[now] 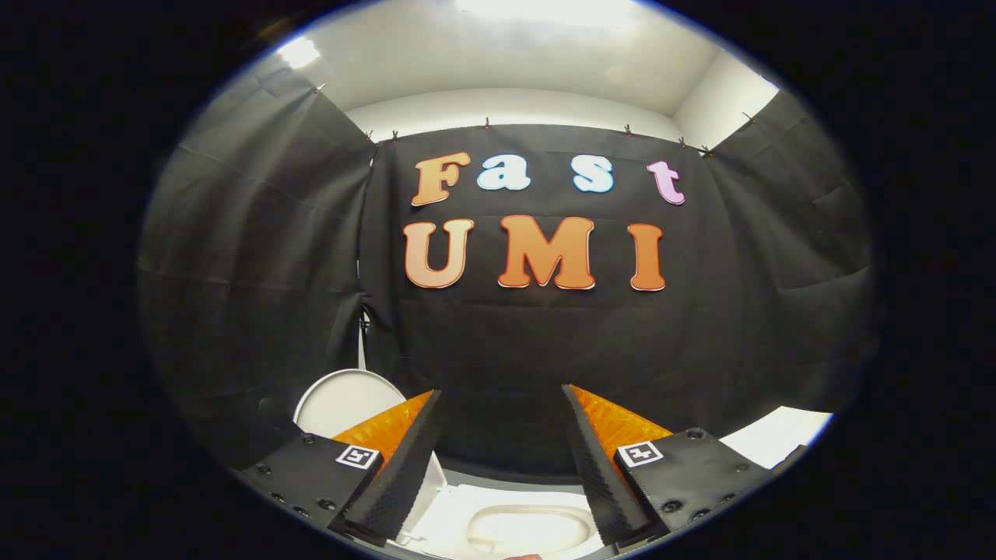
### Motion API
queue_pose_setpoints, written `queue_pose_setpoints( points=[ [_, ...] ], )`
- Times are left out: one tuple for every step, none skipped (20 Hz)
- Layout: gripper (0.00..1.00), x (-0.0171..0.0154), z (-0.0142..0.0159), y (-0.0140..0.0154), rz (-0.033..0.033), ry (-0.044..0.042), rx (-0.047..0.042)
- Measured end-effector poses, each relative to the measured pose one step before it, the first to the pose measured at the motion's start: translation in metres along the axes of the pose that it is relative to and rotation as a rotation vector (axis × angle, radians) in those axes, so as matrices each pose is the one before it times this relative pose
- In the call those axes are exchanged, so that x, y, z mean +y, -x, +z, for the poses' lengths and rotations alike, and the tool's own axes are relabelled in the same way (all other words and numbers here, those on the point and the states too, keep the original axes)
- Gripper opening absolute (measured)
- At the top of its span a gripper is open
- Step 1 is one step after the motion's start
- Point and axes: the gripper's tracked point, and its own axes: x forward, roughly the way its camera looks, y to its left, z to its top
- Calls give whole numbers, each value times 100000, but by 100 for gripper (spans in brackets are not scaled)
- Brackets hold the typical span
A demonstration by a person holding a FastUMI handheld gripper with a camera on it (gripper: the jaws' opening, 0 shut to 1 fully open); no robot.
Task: Open the toilet lid.
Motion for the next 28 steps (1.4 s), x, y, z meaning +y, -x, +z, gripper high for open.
queue_pose_setpoints(
  points=[
    [96,-1505,-254,645,-722,-154,5],
    [96,-1469,-355,624,-335,189,-33],
    [96,-1693,-528,651,-1121,590,526],
    [96,-2111,-856,700,-1543,593,810],
    [96,-1722,-792,393,-1577,397,941],
    [96,-1572,-802,440,-1271,-40,953],
    [96,-1504,-748,449,-1171,-397,795],
    [96,-1379,-737,570,-1260,-516,396],
    [96,-1440,-381,705,-1543,-594,-353],
    [96,-1440,-382,557,-1770,-535,-689],
    [96,-1267,-257,611,-1342,-193,-1313],
    [96,-1192,-200,498,-1061,508,-1044],
    [96,-1166,-395,450,-1359,838,-521],
    [96,-1180,-429,542,-1525,320,-280],
    [96,-929,-409,544,-781,-84,33],
    [96,-715,-512,484,-492,-410,190],
    [96,-648,-394,553,-710,-333,205],
    [96,-658,-488,425,-816,-54,-80],
    [96,-641,-500,296,-1114,162,358],
    [96,-589,-680,159,-900,469,1076],
    [96,-365,-658,104,-842,556,1106],
    [96,-288,-256,206,-816,82,292],
    [96,-204,111,99,-587,-606,-198],
    [96,3,-38,85,-225,-874,99],
    [96,102,-247,116,67,-821,583],
    [96,159,-160,33,260,-641,519],
    [96,206,39,56,417,-435,-51],
    [96,200,140,-9,306,93,-398]
  ],
)
